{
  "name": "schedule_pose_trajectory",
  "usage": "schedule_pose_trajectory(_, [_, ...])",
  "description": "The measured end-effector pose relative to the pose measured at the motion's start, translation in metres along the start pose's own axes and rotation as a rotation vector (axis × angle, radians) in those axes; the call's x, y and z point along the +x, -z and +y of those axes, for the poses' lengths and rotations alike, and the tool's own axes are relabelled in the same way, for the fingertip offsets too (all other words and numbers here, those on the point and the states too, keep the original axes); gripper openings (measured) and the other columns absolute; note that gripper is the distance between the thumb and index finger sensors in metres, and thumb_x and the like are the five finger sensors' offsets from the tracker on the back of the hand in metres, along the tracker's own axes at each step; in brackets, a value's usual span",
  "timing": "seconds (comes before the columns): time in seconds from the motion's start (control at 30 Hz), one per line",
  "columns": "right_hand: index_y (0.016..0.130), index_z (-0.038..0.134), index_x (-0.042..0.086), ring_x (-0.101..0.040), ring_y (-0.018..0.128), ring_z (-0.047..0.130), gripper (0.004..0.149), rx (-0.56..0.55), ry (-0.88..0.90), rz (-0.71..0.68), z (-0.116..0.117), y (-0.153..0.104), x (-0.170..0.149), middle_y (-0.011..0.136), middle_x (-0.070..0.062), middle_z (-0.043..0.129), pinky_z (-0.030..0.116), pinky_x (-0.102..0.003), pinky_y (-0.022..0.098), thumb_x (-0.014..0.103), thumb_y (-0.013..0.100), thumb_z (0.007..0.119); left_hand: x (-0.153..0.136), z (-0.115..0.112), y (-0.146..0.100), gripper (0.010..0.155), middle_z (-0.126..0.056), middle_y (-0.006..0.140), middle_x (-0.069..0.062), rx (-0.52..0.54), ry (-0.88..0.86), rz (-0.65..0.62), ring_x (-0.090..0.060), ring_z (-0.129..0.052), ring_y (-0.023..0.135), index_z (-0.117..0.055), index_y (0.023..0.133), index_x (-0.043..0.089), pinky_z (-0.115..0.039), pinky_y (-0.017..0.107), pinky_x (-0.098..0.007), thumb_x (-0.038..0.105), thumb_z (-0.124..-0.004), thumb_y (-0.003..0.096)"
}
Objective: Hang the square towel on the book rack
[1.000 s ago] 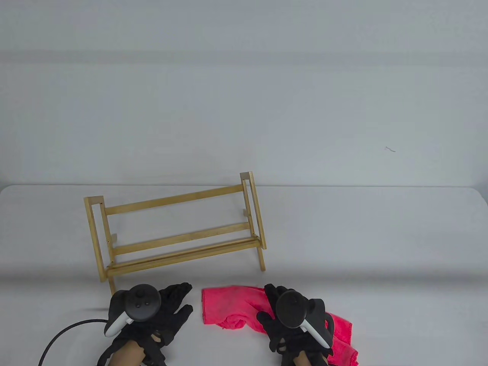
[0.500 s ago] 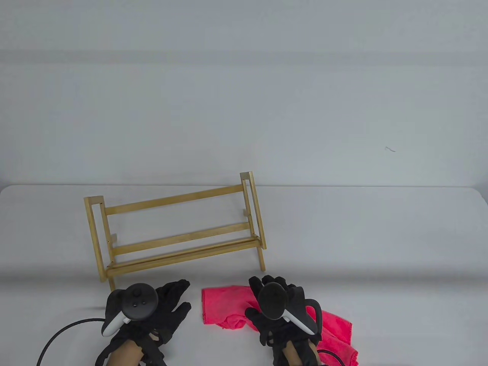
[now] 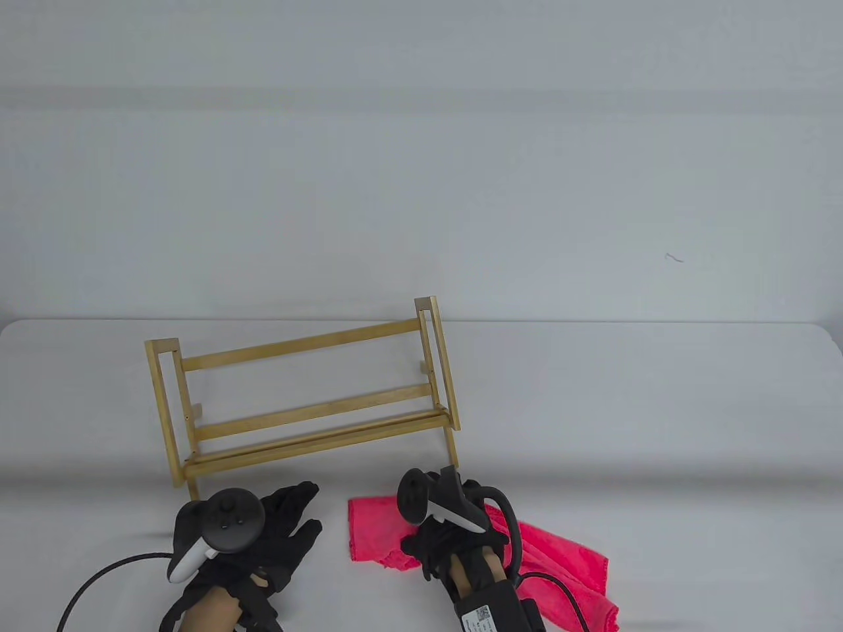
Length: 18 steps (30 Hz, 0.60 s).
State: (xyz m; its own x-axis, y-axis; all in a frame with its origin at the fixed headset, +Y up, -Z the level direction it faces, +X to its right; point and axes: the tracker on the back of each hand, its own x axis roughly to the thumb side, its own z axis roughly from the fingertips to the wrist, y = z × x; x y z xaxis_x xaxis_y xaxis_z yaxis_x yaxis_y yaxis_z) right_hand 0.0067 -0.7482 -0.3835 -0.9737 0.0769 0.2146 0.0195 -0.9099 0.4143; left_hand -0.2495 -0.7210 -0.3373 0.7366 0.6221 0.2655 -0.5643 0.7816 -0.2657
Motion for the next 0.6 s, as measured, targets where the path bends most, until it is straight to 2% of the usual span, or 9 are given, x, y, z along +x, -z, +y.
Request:
schedule_pose_trajectory(0.27, [0.104, 0.034, 0.026, -0.034, 0.107, 0.037, 0.078, 0.038, 0.021, -0.01, 0.013, 0.006, -0.005, 0.109, -0.003, 0.031, 0.029, -0.058, 0.076, 0.05, 0.043, 0.076, -0.004, -0.001, 0.0, 0.063, -0.047, 0.106, -0.021, -0.015, 0.002, 0.028, -0.047, -0.052, 0.096, -0.043, 0.108, 0.012, -0.052, 0.068, -0.061, 0.041, -0.067, 0.0568])
schedule_pose_trajectory(0.6, [0.101, 0.042, 0.025, -0.032, 0.1, 0.054, 0.07, -0.03, 0.1, -0.013, 0.02, 0.0, -0.01, 0.104, -0.004, 0.043, 0.036, -0.056, 0.075, 0.046, 0.043, 0.076, -0.003, -0.004, 0.0, 0.063, -0.048, 0.106, -0.021, -0.043, -0.003, 0.035, -0.047, -0.052, 0.096, -0.043, 0.108, 0.011, -0.052, 0.068, -0.061, 0.041, -0.067, 0.0568])
